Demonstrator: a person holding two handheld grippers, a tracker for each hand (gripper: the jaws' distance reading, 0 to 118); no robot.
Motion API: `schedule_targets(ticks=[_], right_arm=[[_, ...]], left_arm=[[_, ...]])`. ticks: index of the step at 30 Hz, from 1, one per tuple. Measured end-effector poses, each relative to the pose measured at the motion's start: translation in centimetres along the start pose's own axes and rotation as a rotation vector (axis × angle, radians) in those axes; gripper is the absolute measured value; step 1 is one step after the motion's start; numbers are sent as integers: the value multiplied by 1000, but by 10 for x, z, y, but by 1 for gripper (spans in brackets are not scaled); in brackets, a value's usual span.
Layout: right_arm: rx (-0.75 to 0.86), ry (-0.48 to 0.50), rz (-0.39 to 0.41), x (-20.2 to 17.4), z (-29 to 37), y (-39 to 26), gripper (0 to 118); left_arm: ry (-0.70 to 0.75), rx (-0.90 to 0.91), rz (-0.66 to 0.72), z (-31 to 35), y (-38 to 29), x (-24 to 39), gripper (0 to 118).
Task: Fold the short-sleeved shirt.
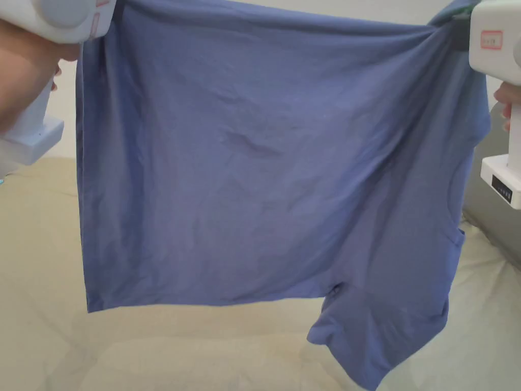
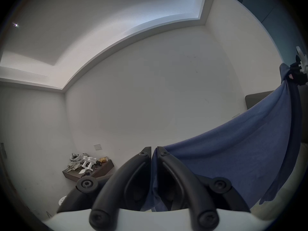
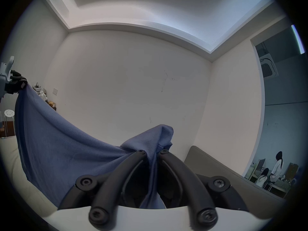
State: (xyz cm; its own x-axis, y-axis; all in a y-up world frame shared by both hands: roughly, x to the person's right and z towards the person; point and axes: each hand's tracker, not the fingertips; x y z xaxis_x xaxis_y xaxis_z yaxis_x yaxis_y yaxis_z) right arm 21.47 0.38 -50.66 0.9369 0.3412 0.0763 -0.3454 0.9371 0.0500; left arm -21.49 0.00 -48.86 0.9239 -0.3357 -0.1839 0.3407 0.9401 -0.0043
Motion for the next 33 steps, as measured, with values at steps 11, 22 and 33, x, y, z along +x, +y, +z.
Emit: schedule_targets(ticks=[11,22,33], right_arm=[[-126,91,40,-47,-27,-92,10],[-361,307,63,-108,73,-238,10],[-737,558,155,-167,265,-360,10]], left_arm=[[-22,-74,-38,-30,-85,22,5],[-147,-333,-111,78,-279,69,5],[-354,-804,-192,269,-444,93,5]])
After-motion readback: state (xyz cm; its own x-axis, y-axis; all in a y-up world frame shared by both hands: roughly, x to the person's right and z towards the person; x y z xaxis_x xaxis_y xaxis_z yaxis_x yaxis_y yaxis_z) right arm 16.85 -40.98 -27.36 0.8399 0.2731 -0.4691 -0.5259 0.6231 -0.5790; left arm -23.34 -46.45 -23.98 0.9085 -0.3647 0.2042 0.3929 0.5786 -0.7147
